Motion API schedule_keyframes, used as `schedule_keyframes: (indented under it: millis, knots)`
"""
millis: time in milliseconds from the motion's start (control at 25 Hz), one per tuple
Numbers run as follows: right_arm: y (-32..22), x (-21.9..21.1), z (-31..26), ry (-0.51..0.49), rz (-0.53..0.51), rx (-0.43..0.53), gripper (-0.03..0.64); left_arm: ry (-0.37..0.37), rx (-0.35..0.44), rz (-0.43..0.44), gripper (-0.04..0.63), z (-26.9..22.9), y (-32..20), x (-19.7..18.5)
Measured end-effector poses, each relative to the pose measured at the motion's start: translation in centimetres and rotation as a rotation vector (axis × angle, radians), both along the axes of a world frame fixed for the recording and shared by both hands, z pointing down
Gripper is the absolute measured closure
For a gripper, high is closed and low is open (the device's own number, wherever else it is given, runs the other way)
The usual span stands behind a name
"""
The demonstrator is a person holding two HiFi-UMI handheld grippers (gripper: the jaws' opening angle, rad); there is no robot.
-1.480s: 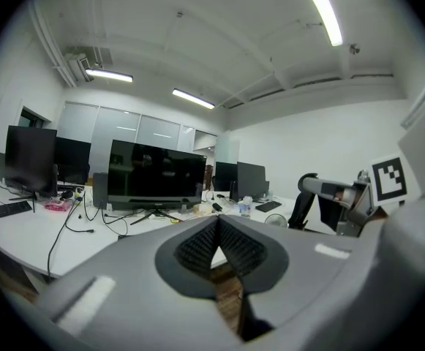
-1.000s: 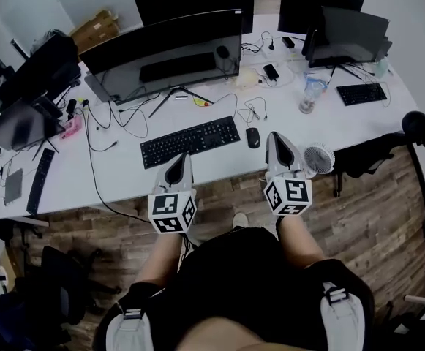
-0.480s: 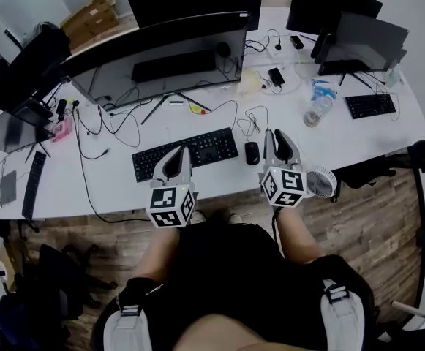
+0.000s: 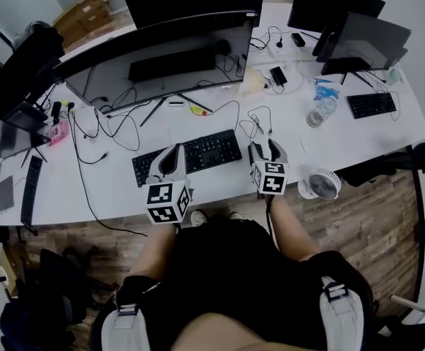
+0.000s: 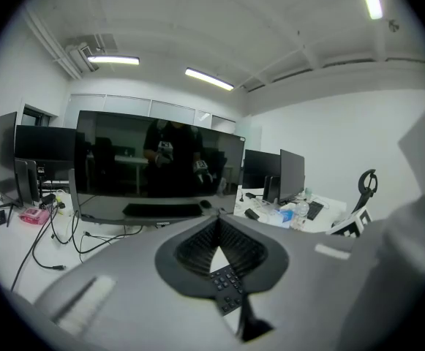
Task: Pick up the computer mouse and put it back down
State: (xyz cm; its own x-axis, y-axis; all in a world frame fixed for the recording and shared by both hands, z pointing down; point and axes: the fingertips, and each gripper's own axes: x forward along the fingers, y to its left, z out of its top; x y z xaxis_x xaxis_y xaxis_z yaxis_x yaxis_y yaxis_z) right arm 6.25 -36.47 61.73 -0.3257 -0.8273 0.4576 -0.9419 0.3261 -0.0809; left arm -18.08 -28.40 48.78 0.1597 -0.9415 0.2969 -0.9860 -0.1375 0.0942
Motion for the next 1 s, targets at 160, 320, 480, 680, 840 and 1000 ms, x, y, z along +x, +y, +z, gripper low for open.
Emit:
schedule_keyframes:
  millis: [160, 320, 480, 680, 840, 1000]
  knots:
    - [-0.4, 0.0, 4.6, 0.024, 0.043, -0.07, 0.357, 0.0, -0.012, -0.005, 0.541, 0.5, 0.0, -1.1]
    - [-0.2, -0.2, 8.5, 0.068, 0.044, -0.13, 0.345, -0.002, -0.026, -0.019, 0.541, 1.1, 0.3, -2.2]
    - [-0.1, 0.3, 11.9, 0.118, 0.059, -0.206, 0.345, -0.005, -0.037, -0.03, 0.541, 1.6, 0.5, -3.0]
    - [-0.6, 0.6, 14.7, 0.128, 0.069, -0.264, 0.345, -0.009, -0.042, -0.039, 0.541, 1.7, 0.5, -3.8]
    - [-0.7, 0.4, 16.2, 0.131, 0.059, -0.315, 0.345, -0.011, -0.042, -0.039, 0.541, 1.7, 0.4, -3.9]
    - [-1.4, 0.2, 15.4, 0.143, 0.044, -0.29, 0.348, -0.011, -0.044, -0.03, 0.541, 1.8, 0.3, -3.7]
